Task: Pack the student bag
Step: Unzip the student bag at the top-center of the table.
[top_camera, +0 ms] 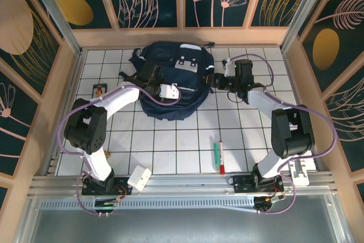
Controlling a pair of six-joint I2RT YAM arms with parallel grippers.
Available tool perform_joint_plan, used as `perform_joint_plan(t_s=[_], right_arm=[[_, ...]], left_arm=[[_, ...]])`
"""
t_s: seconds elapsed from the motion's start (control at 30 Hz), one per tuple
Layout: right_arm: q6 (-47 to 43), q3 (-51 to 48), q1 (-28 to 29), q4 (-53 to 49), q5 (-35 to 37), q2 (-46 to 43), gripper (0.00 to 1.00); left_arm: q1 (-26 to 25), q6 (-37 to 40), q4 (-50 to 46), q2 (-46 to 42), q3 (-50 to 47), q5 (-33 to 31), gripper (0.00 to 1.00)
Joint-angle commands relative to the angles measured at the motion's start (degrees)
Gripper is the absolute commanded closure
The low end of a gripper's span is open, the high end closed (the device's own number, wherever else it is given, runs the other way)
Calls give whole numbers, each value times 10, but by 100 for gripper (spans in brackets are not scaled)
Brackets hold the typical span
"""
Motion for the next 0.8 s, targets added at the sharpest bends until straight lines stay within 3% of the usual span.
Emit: perform_joint_plan(t_s=[0.0, 0.1, 0.23, 0.4, 0.77], right_arm=[[-365, 11, 5, -32, -91, -4, 54], [-558, 21, 11, -73, -88, 14, 54], [-661, 51, 14, -86, -84, 67, 54], [-680, 77, 14, -53, -83, 113, 54], [-682, 79, 14, -28, -151, 123, 54]], left_arm=[[4, 14, 2, -25, 11, 42, 100], [9, 10, 21, -54, -3, 83, 100], [23, 0, 34, -79, -9, 136, 100], [42, -8, 62, -105, -27, 196, 100], [44, 14, 39, -106, -25, 211, 100]])
